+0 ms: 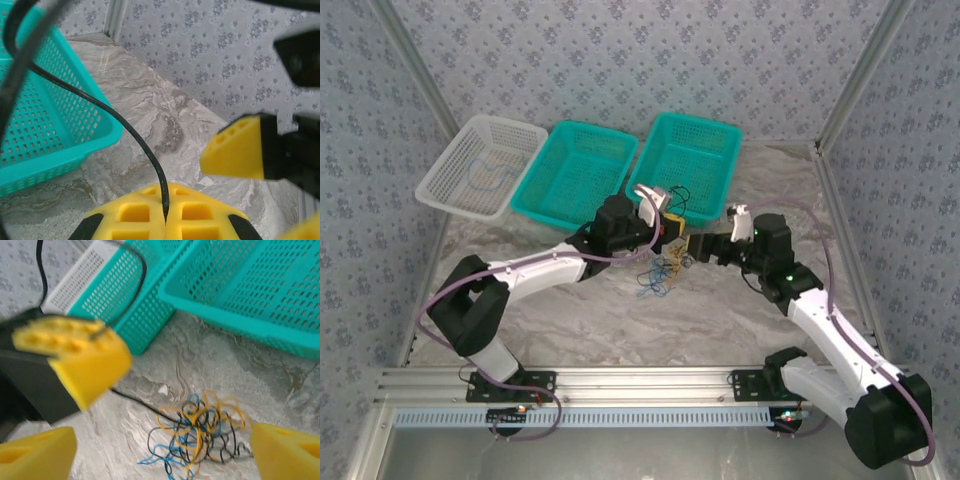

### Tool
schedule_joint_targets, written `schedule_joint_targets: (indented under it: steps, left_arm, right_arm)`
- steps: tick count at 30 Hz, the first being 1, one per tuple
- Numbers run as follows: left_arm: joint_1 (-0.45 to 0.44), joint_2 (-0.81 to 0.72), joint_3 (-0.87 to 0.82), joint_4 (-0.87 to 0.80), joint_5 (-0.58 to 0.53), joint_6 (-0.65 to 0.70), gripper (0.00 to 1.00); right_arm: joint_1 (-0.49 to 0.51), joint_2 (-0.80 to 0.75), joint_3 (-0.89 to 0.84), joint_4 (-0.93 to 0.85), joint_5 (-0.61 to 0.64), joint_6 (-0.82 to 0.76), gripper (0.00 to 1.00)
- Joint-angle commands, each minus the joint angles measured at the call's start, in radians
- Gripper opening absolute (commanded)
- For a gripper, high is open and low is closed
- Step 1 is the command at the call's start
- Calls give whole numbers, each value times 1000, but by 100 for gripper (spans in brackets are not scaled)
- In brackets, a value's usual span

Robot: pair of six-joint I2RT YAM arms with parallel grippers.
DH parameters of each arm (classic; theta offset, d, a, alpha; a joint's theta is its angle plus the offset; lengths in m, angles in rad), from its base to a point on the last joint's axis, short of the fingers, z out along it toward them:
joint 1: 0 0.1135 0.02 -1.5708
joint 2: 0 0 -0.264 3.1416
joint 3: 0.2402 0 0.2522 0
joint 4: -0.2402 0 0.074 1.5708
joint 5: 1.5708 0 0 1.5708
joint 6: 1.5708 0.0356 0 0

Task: Untangle the cables

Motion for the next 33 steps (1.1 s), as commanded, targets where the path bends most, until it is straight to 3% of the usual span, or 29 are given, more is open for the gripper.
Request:
schedule_joint_targets:
  steps: [1,5,8,11,17,26,33]
  left_arm:
    - [3,-45,-9,18,-7,-55,0]
    - [6,-51,-9,19,-6,-80,0]
    - [7,-54,-8,22,-4,-88,0]
    - [6,-57,-8,23,-1,-94,0]
    - [6,-56,-5,29,23,-117,0]
    - [6,-84,-13,76,45,-148,0]
    - [12,-144,-11,80,74,-122,0]
  right_arm:
    - [43,-9,-58,117,53,-77,94]
    - [104,6,-133,249,162,-133,89]
    - [154,45,-154,346,314,-155,74]
    - [177,86,-172,458,420,-161,71]
    - [202,216,-126,552,436,-195,60]
    - [262,365,-121,721,644,-179,47]
    - [268,485,-99,709,712,-138,41]
